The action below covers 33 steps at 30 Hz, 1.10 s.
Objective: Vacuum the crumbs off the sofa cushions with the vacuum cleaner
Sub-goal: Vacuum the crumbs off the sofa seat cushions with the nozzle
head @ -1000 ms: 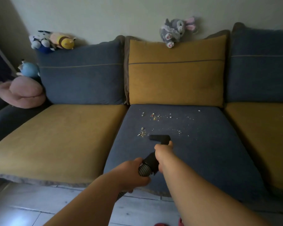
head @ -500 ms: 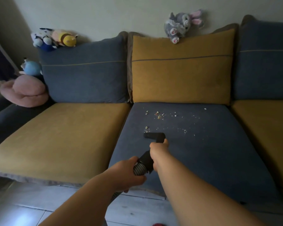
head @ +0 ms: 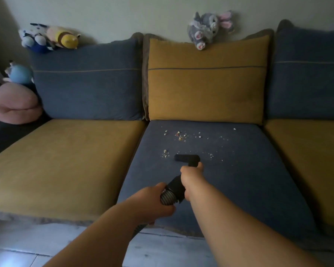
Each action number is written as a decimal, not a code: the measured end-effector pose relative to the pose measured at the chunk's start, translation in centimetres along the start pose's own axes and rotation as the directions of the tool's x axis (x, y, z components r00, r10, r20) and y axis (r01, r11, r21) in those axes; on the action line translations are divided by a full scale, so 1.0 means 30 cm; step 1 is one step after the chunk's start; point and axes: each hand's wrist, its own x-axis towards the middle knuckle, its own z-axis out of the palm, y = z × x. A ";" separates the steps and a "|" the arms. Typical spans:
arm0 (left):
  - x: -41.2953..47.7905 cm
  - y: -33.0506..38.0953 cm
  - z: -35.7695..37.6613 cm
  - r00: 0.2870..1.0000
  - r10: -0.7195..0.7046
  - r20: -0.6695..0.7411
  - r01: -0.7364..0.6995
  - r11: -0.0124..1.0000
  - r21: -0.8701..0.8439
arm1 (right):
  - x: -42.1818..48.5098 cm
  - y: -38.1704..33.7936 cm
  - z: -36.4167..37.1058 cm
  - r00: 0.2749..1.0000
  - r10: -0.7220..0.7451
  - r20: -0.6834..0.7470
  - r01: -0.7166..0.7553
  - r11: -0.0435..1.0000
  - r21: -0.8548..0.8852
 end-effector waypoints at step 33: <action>0.120 0.102 -0.033 0.992 -0.061 0.107 0.077 0.985 -0.155 | 0.196 -0.063 -0.058 0.986 0.164 -0.005 -0.161 0.974 0.161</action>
